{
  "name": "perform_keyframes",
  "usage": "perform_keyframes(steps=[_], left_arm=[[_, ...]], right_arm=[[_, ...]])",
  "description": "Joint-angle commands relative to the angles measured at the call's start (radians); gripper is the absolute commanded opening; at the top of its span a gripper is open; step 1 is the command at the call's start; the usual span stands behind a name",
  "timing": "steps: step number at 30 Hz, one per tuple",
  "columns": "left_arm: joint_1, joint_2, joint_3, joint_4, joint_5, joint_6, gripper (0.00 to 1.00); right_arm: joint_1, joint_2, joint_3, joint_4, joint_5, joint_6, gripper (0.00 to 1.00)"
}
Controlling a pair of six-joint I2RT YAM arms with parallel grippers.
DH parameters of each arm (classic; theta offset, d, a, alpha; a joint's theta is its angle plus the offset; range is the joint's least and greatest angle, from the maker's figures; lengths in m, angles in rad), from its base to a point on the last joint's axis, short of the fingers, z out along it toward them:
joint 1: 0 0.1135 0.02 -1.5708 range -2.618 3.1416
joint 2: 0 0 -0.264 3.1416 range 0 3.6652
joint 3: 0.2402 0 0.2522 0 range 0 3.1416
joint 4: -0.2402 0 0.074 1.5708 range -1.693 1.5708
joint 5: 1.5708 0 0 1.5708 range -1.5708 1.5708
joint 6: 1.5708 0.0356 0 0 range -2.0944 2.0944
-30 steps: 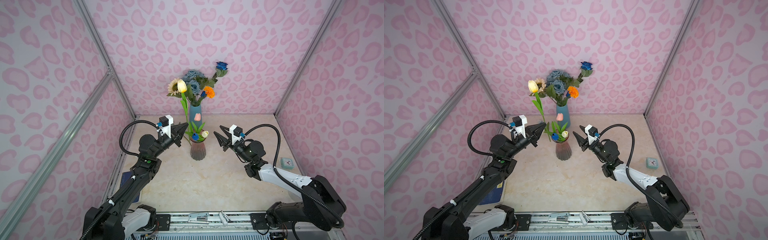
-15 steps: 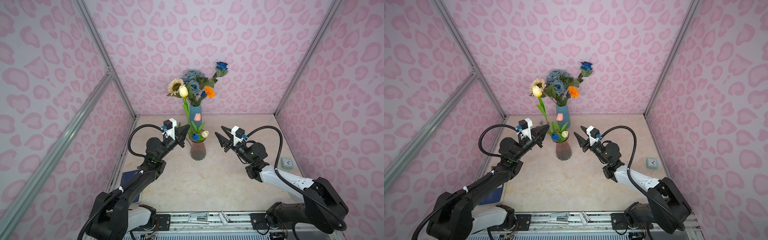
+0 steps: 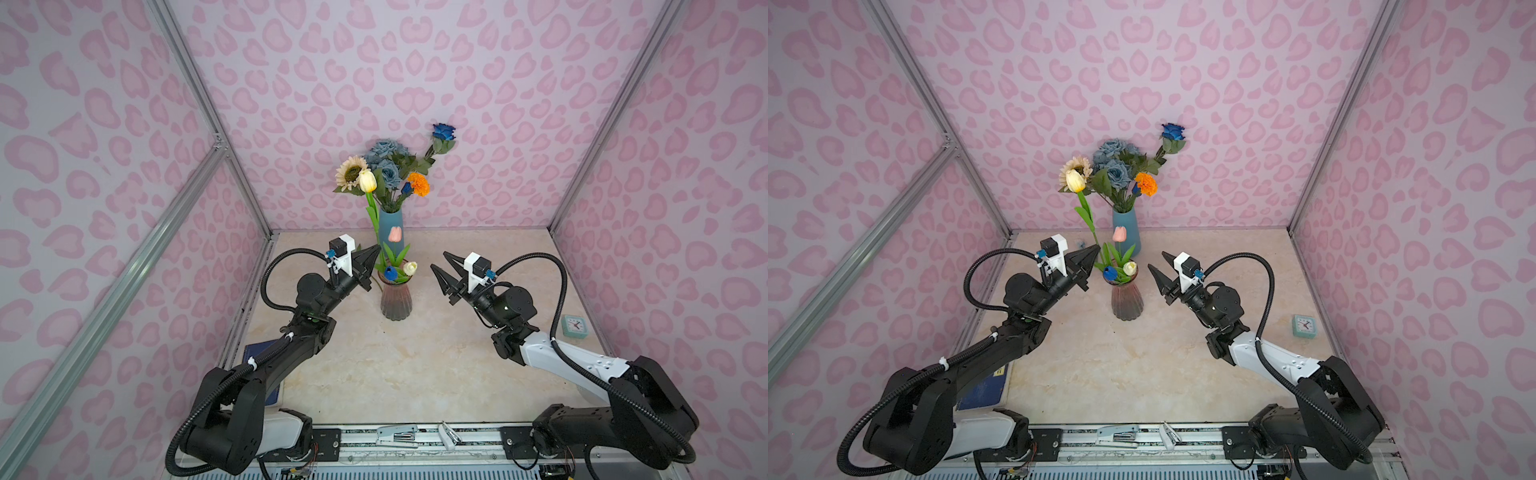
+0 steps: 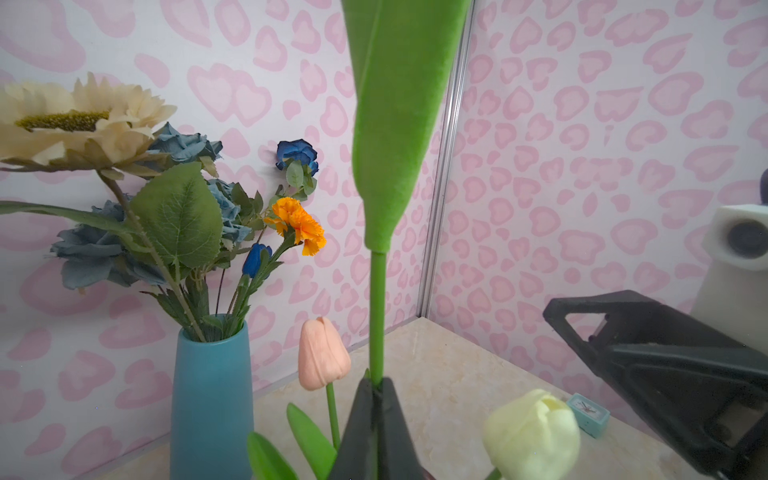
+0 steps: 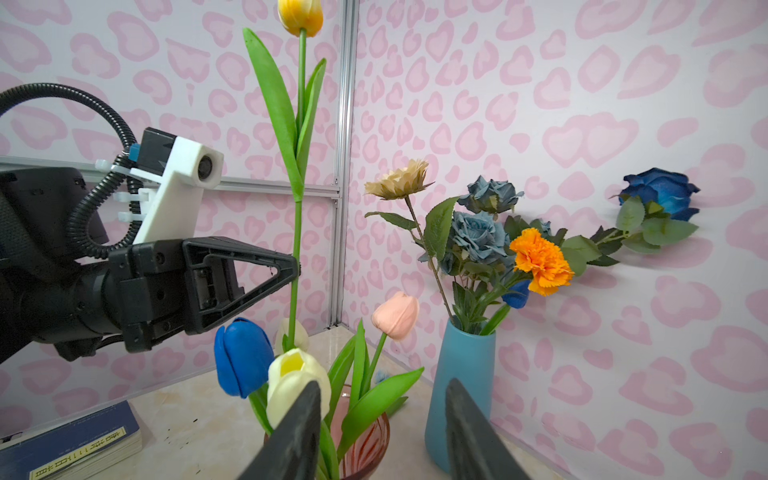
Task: Arrange the flowers into the vase
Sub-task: 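Carry the yellow tulip over the pink vase with the left gripper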
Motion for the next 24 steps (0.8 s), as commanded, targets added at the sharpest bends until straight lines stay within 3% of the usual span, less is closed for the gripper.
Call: perform_keyframes(steps=[1,14,24], left_arm=[[-0.002,0.011,-0.016,0.069,-0.020,0.011,0.03],[-0.065,-0.010,-0.124,0.121,-0.102,0.068,0.03],[-0.085,-0.083,-0.164,-0.001,-0.115,0.123,0.20]], right_arm=[[0.001,-0.006,-0.008,0.026,0.001,-0.009,0.48],[0.001,0.018,0.008,0.040,-0.013,-0.010,0.49],[0.001,0.044,0.024,0.052,-0.025,-0.007,0.50]])
